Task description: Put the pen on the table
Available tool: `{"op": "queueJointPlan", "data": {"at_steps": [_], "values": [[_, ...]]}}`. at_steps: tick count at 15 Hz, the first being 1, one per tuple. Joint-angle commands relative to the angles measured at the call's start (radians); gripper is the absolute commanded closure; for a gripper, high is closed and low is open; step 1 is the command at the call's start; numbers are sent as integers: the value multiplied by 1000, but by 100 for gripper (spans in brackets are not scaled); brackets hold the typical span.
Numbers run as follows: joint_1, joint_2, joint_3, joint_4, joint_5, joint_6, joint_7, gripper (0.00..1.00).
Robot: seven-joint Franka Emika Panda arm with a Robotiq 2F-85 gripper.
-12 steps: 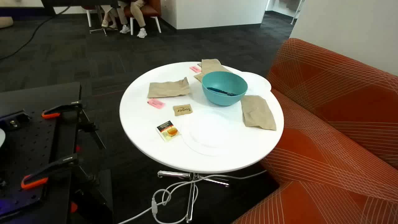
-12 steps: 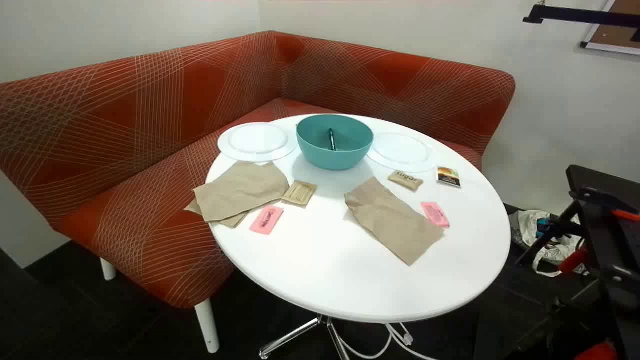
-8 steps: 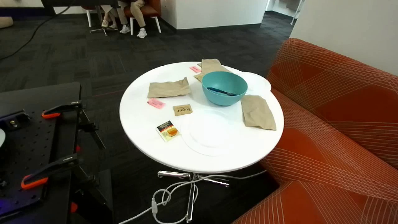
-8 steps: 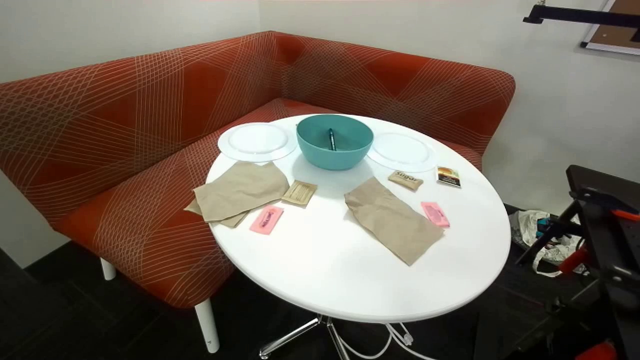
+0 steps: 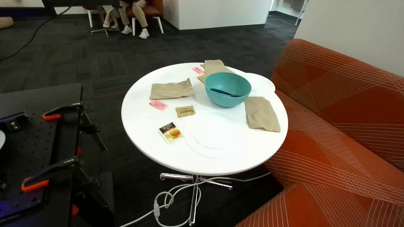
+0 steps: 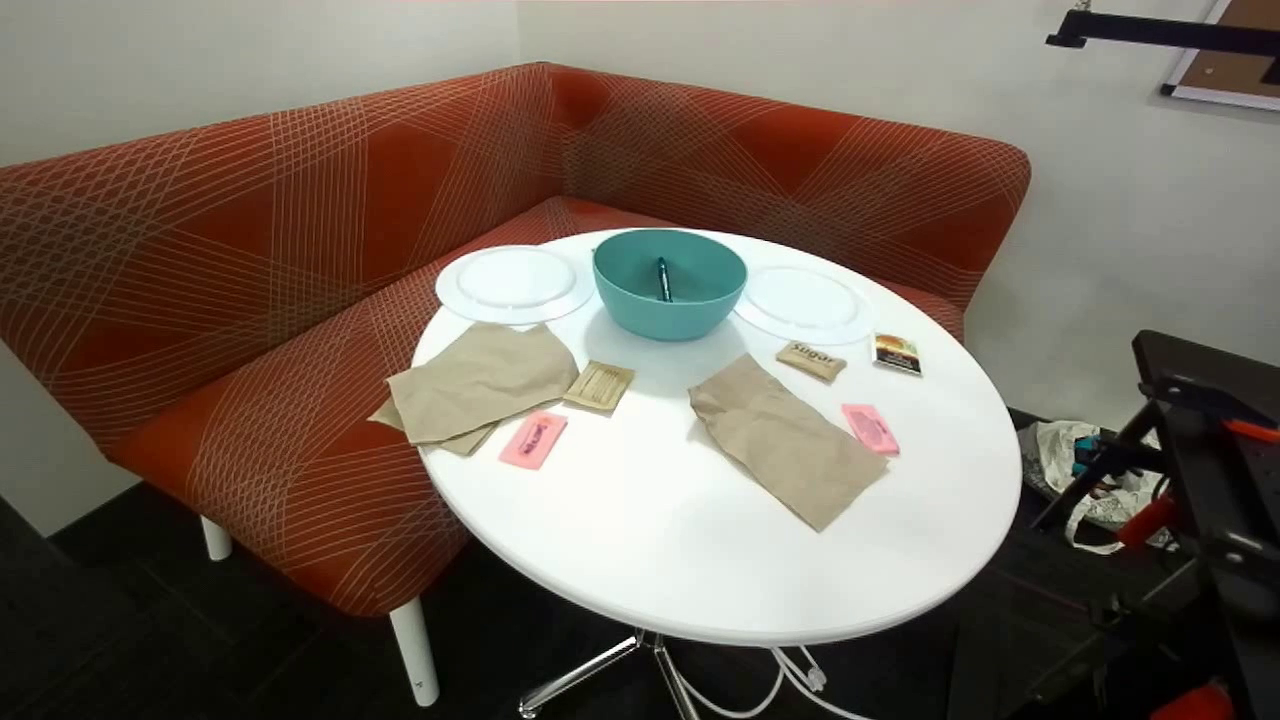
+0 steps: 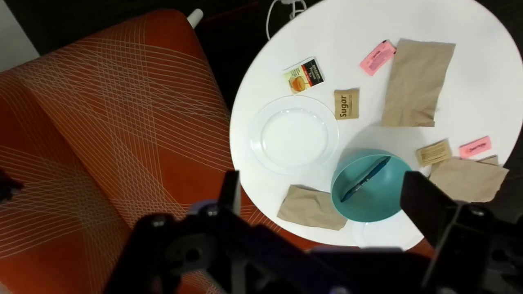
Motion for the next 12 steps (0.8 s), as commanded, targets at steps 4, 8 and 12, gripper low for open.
{"op": "queueJointPlan", "data": {"at_steps": [4, 8, 12], "values": [[46, 246, 177, 161, 63, 3, 305, 0], [61, 426, 227, 258, 78, 32, 476, 0], [91, 606, 213, 329, 93, 165, 567, 0]]}}
